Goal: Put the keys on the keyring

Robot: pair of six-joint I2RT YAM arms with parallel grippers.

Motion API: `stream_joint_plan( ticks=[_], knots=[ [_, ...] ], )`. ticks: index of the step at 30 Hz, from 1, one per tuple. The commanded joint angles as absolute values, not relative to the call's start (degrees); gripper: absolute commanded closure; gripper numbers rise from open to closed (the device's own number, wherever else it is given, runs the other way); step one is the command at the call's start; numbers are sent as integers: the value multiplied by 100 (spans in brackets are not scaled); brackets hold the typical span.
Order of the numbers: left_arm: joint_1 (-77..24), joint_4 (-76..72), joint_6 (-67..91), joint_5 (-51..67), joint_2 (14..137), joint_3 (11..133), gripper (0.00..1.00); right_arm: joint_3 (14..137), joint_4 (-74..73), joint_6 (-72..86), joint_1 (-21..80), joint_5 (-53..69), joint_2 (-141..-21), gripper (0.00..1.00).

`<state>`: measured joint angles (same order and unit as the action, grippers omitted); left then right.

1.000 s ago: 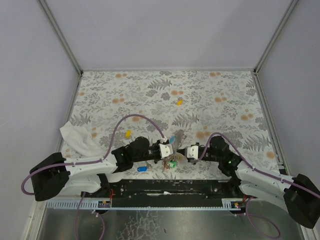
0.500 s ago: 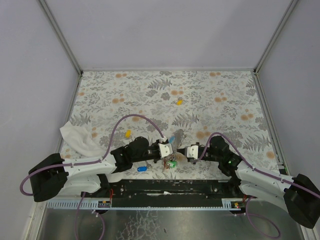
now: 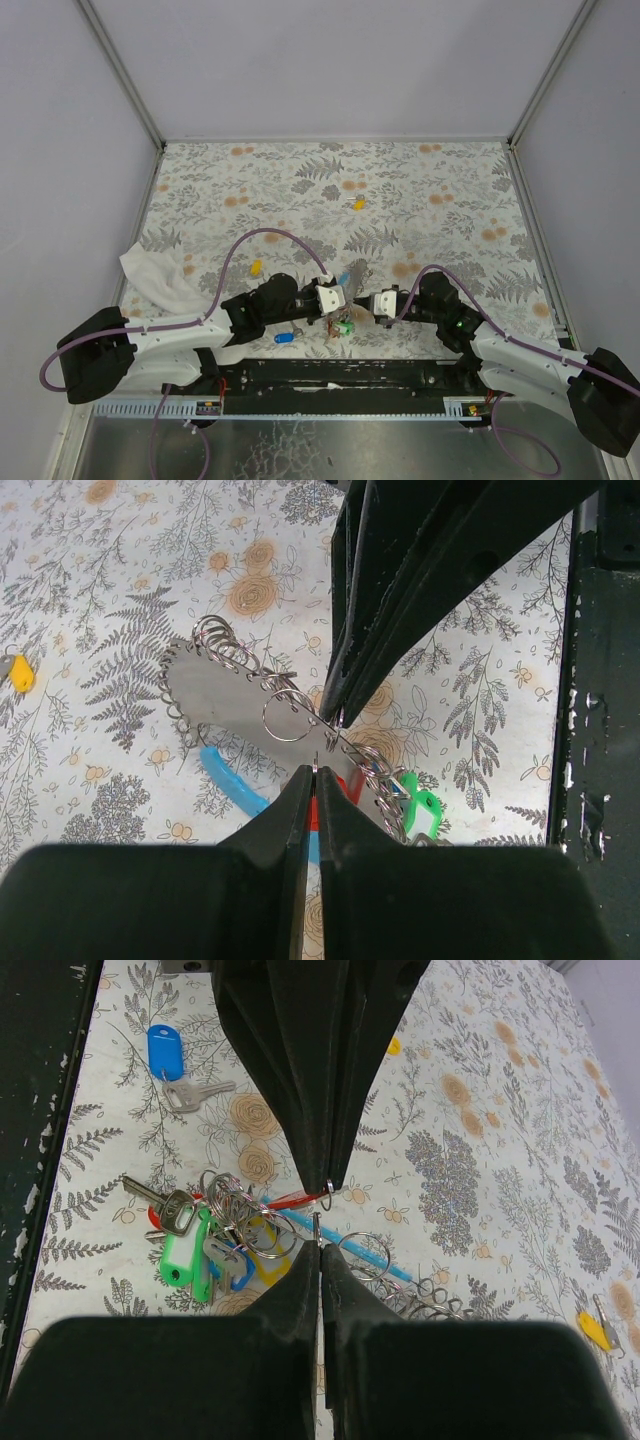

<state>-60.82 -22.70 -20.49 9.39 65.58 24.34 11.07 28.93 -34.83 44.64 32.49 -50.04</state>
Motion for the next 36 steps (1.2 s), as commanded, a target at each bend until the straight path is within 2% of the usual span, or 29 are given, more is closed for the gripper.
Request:
stream_joint_plan(
  ticks=[1, 36],
  knots=[
    [-6124, -2545, -2162, 984, 6501, 2504, 100, 1355, 3212, -3424, 4509, 3299, -4939, 100],
    [-6126, -2584, -2207, 1120, 6533, 2518, 100, 1379, 3199, -3364, 4506, 3204, -4988, 100]
  ],
)
